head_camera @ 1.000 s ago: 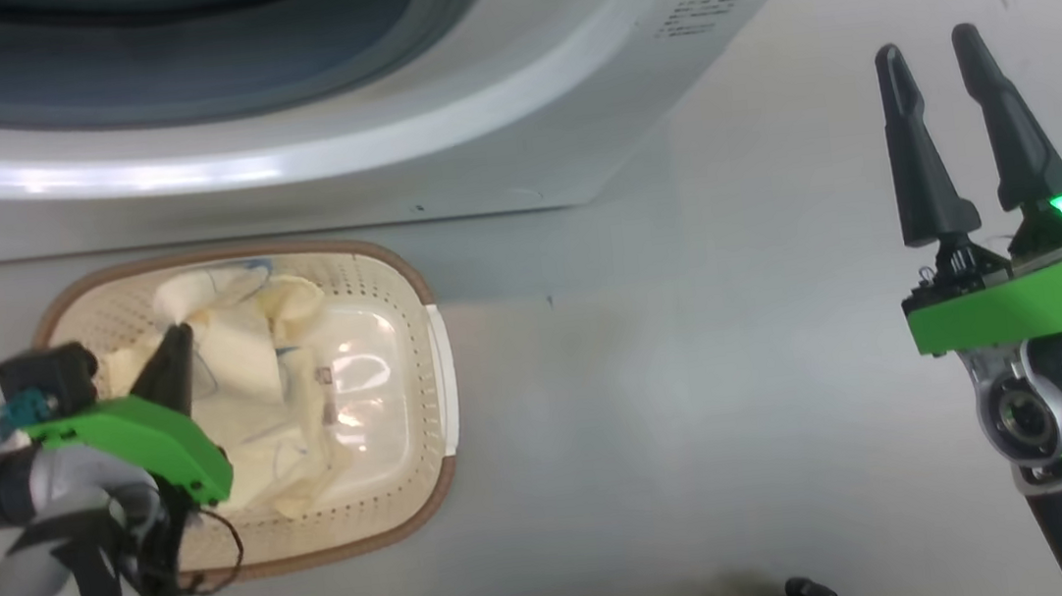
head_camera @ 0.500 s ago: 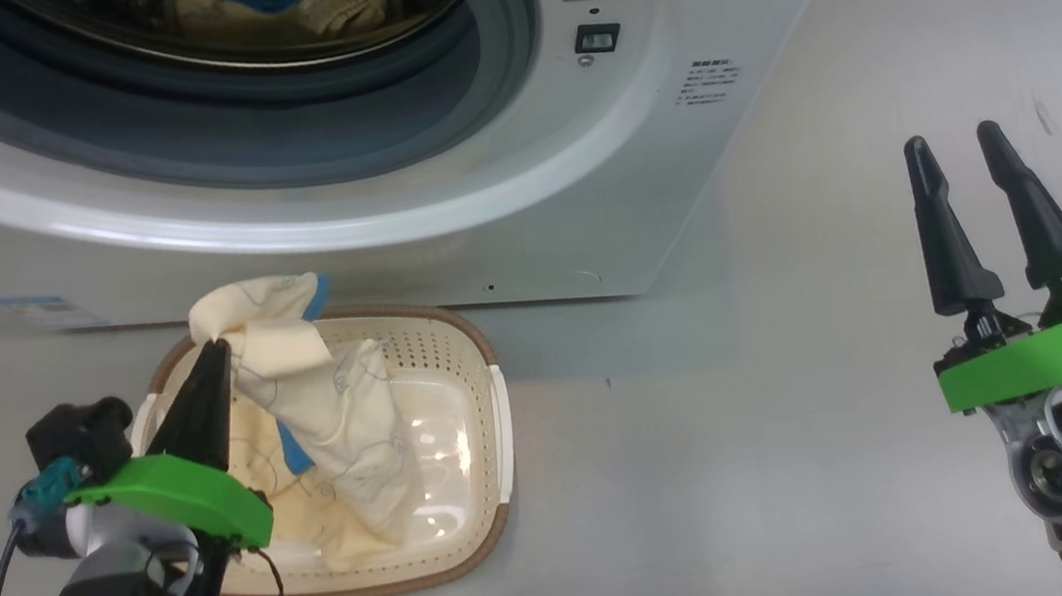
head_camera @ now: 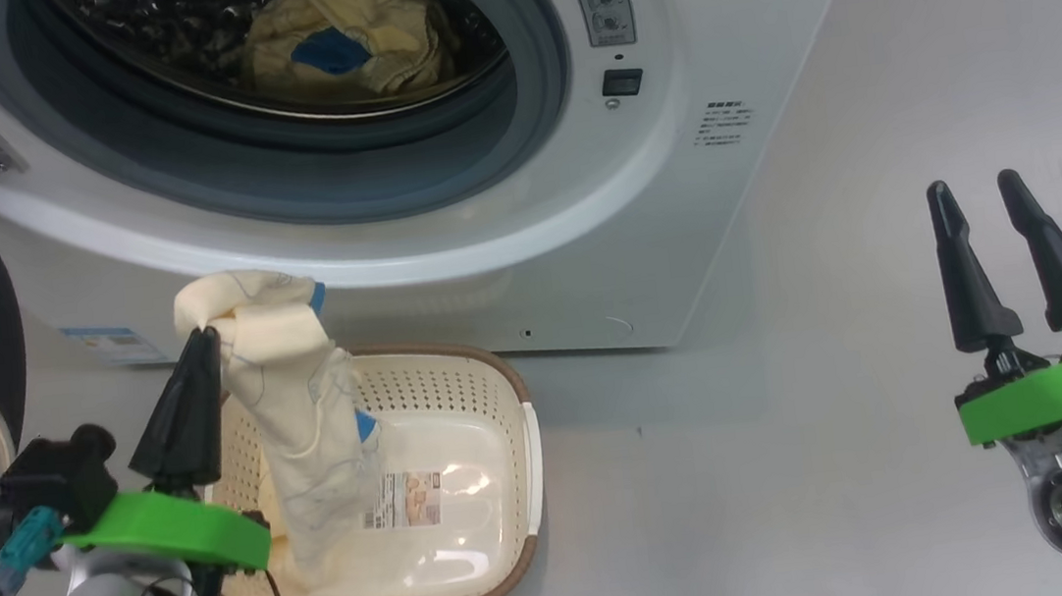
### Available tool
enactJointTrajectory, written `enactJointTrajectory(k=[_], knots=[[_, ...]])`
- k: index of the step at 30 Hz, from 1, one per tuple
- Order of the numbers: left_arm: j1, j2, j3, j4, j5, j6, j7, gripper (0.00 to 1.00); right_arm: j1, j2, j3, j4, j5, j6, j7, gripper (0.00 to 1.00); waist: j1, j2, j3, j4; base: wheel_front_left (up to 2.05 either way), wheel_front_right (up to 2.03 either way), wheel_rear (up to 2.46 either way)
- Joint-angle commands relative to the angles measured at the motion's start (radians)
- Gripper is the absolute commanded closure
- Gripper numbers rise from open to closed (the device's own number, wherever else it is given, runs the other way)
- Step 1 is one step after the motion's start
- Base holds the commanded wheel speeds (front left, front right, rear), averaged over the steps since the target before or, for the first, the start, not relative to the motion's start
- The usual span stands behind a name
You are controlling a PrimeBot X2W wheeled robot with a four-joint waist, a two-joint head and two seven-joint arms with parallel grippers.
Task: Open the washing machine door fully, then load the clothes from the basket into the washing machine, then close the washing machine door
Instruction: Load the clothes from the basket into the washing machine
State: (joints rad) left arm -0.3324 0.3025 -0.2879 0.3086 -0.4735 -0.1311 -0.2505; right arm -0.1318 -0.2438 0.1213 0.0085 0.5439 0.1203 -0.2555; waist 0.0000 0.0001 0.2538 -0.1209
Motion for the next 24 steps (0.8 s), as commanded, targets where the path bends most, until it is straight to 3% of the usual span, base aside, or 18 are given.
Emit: enactJointTrajectory(k=[1, 15, 24], knots=[[-0.004, 0.026, 0.057, -0.050, 0.010, 0.000, -0.011, 1.00, 0.007, -0.026, 0.003, -0.025, 0.004, 0.010, -0.006, 0.00, 0.0000, -0.0001, -0.013, 0.004, 0.00, 0.00, 0.00], [0.210, -0.002, 0.162, -0.261, 0.077, 0.004, -0.011, 1.00, 0.070, -0.029, -0.027, -0.026, 0.008, 0.010, -0.006, 0.00, 0.0000, -0.0001, -0.069, 0.011, 0.00, 0.00, 0.00], [0.215, -0.029, 0.175, -0.296, 0.092, 0.004, -0.011, 1.00, 0.065, -0.020, -0.031, -0.035, 0.007, 0.010, -0.006, 0.00, 0.0000, -0.0001, -0.043, 0.001, 0.00, 0.00, 0.00]])
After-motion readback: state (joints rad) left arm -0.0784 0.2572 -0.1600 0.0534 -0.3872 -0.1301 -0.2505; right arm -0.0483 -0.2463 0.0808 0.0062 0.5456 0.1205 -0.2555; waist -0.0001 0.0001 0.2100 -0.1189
